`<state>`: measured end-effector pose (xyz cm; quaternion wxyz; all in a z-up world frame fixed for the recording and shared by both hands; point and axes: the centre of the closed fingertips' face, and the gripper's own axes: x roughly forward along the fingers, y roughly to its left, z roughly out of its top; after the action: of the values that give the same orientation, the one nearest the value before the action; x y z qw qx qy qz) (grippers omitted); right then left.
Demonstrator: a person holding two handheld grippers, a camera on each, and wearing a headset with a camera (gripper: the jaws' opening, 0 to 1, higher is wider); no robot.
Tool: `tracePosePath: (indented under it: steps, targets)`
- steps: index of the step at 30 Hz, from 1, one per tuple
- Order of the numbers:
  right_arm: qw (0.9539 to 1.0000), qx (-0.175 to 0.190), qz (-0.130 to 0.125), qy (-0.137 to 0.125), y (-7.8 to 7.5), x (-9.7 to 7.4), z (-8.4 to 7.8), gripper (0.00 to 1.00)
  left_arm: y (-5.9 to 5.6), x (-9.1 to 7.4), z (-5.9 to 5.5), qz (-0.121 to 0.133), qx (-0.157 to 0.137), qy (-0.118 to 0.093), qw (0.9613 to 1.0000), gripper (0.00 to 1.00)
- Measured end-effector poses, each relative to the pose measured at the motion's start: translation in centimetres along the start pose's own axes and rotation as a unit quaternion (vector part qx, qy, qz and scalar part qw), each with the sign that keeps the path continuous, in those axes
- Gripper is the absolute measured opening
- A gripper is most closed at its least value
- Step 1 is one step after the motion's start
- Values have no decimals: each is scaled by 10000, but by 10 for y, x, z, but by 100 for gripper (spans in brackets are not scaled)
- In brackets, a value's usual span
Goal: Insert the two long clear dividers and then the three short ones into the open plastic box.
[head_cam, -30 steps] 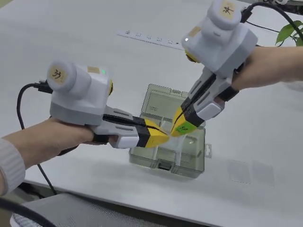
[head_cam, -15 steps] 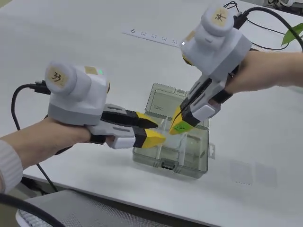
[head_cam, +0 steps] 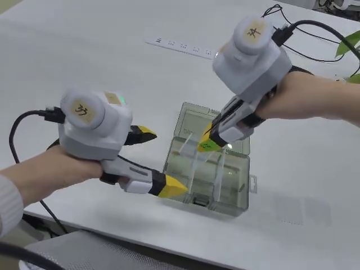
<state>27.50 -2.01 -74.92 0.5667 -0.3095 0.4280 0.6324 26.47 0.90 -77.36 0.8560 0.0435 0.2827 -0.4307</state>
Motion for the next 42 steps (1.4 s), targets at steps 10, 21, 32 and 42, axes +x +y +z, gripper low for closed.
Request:
tracePosePath:
  steps: [10, 21, 32, 42]
  targets:
    - [9999, 39, -67, -114, -6, 11, 5, 2, 11, -4, -16, 143, 44, 241, 9996, 100]
    - [9999, 92, -58, -126, -11, 18, 2, 2, 13, -7, -20, 218, -110, 162, 9996, 100]
    - [9999, 56, -60, -91, -7, 22, 3, 2, 12, -6, -20, 207, -178, 136, 9995, 99]
    - [9995, -65, -275, 130, -9, 29, 4, 2, 11, -5, -14, 125, -54, -128, 9998, 99]
